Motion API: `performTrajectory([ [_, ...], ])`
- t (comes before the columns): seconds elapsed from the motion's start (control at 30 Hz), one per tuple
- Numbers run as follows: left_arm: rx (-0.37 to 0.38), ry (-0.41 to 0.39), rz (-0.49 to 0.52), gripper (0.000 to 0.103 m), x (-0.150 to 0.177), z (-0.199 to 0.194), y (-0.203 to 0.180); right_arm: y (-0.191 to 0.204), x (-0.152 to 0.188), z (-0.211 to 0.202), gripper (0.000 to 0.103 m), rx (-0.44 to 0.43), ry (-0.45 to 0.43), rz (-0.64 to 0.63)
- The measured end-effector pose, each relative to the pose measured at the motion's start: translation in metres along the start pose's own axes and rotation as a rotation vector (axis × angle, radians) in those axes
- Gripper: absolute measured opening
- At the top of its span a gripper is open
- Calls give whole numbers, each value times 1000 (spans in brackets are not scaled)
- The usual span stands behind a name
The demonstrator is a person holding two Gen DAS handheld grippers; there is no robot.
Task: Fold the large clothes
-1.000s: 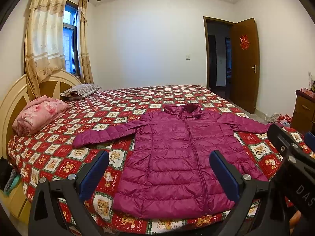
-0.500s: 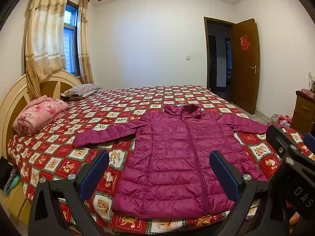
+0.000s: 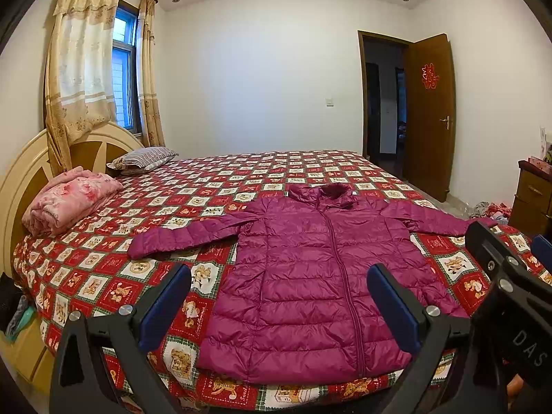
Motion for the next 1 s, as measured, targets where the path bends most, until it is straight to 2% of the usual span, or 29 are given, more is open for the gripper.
performTrajectory([
  [0.63, 0, 0, 1, 102, 1, -1, 0, -1, 1, 0, 103, 0, 9, -1],
  [1.0, 2, 40, -1, 102, 13, 9, -1, -5, 12, 9, 103, 20, 43, 4],
])
Point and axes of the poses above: each gripper's, at about its wrist camera, not at the fingertips, and z roughly the way its jaws point, y to its left, x to its underside, the point moved 9 cm from there along z, roughly the way its jaws point, and after that the axes turned 15 degrees about -y, right-handed, at the moved point
